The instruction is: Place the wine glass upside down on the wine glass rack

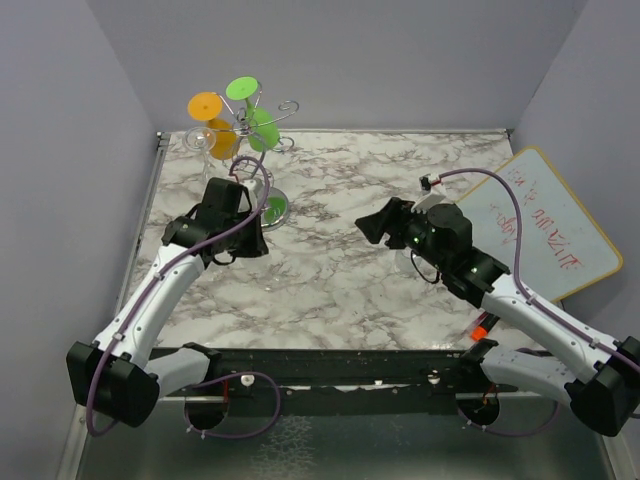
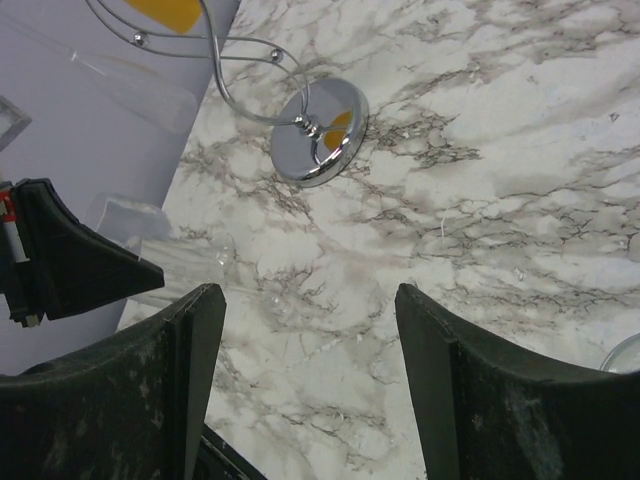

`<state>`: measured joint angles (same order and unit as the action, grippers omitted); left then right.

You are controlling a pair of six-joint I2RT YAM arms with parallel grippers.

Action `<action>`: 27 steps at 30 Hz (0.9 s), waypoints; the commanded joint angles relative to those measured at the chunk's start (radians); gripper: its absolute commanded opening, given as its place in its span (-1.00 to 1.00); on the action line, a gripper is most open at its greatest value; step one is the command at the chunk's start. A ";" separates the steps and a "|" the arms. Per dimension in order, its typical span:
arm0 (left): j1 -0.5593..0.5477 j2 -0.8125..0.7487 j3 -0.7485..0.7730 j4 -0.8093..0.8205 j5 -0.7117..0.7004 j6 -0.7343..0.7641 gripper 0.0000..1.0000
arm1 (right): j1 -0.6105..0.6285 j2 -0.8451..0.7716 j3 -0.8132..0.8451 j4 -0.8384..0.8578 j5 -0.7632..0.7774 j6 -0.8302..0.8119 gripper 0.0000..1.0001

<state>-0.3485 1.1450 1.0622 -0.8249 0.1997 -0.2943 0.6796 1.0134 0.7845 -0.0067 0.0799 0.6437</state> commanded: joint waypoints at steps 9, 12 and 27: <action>-0.039 -0.114 0.059 0.109 0.043 -0.184 -1.00 | 0.003 0.001 0.024 -0.057 -0.036 0.308 0.31; -0.045 -0.159 -0.012 0.249 0.042 -0.276 -1.00 | 0.003 0.000 0.018 -0.052 -0.029 0.390 0.30; -0.073 -0.332 -0.360 0.990 -0.065 -0.525 -1.00 | 0.038 0.110 0.035 0.153 -0.094 0.681 0.41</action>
<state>-0.4149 0.8604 0.7437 -0.1524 0.1875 -0.7547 0.6914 1.1053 0.8154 0.0677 0.0032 1.2297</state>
